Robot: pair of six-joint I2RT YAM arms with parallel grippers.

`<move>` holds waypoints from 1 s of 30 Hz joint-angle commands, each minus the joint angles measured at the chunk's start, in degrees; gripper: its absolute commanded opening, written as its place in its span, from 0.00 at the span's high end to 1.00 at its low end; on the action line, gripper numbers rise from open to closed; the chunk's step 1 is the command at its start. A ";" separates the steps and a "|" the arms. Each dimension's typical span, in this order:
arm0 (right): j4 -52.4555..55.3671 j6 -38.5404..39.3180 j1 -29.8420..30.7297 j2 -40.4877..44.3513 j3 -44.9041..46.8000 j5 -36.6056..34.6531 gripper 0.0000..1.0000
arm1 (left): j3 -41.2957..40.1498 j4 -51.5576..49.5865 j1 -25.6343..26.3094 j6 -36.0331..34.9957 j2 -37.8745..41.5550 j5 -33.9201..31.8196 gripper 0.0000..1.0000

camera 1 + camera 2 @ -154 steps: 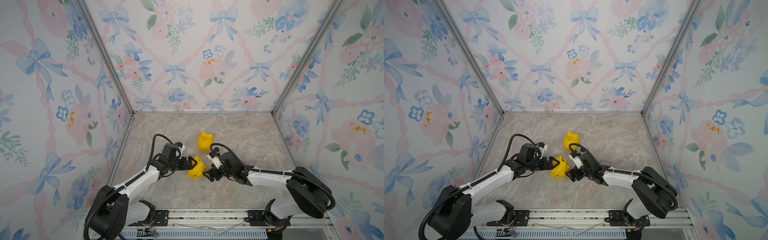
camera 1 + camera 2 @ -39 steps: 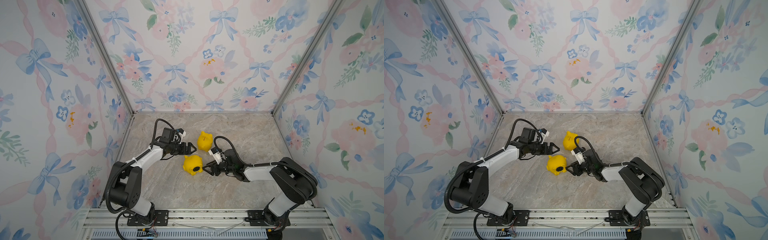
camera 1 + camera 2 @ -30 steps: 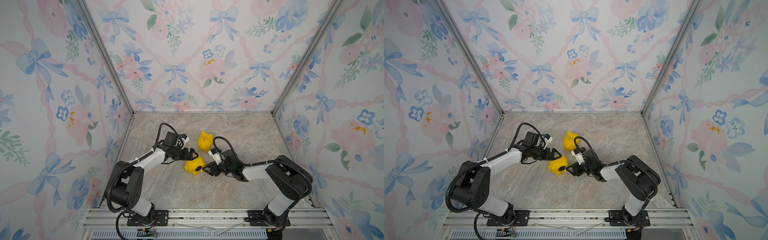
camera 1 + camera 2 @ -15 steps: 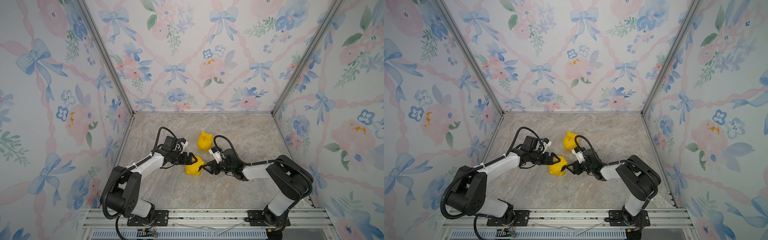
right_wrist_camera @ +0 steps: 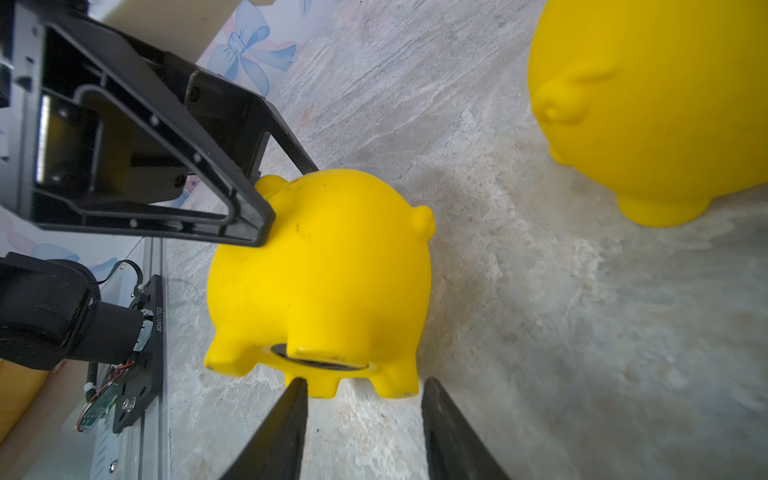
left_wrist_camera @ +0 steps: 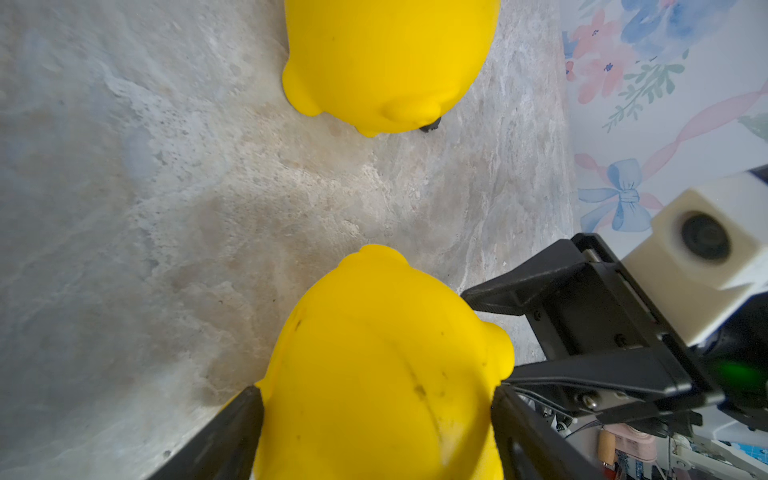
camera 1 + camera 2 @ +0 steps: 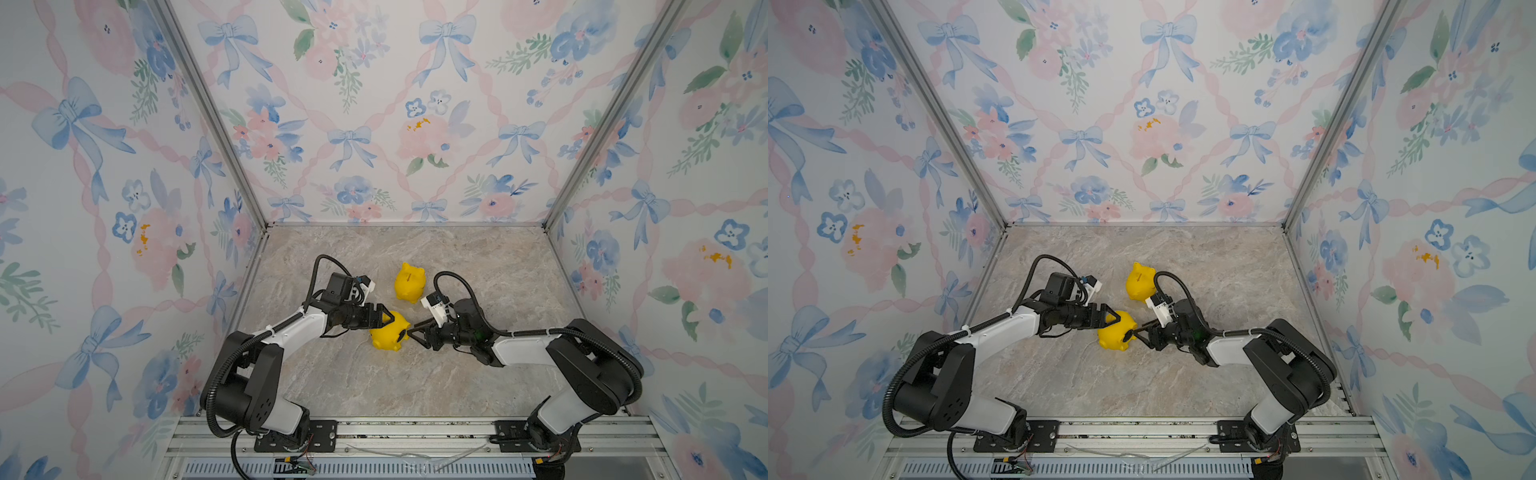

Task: Open piggy banks
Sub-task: Adjust the piggy bank at the center of the board.

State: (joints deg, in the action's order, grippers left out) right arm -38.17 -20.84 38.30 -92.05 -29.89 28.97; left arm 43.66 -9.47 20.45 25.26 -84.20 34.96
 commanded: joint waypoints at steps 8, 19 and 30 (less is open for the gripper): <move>-7.73 -3.13 3.72 -5.22 -1.98 0.60 0.57 | -4.46 -2.14 -1.57 1.82 -1.30 -0.53 0.13; -11.99 -5.16 5.66 -8.46 -2.08 -2.03 0.62 | -5.69 -1.70 -1.73 2.47 -0.32 -0.06 0.14; -12.82 -4.88 8.09 -7.27 -2.39 -4.95 0.67 | -5.89 -1.64 -1.55 2.70 -0.62 0.54 0.14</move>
State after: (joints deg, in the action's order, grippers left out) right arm -48.01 -26.17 44.14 -100.51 -30.74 23.49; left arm 40.27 -5.21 18.46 28.16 -83.33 37.36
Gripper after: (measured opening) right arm 0.329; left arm 0.860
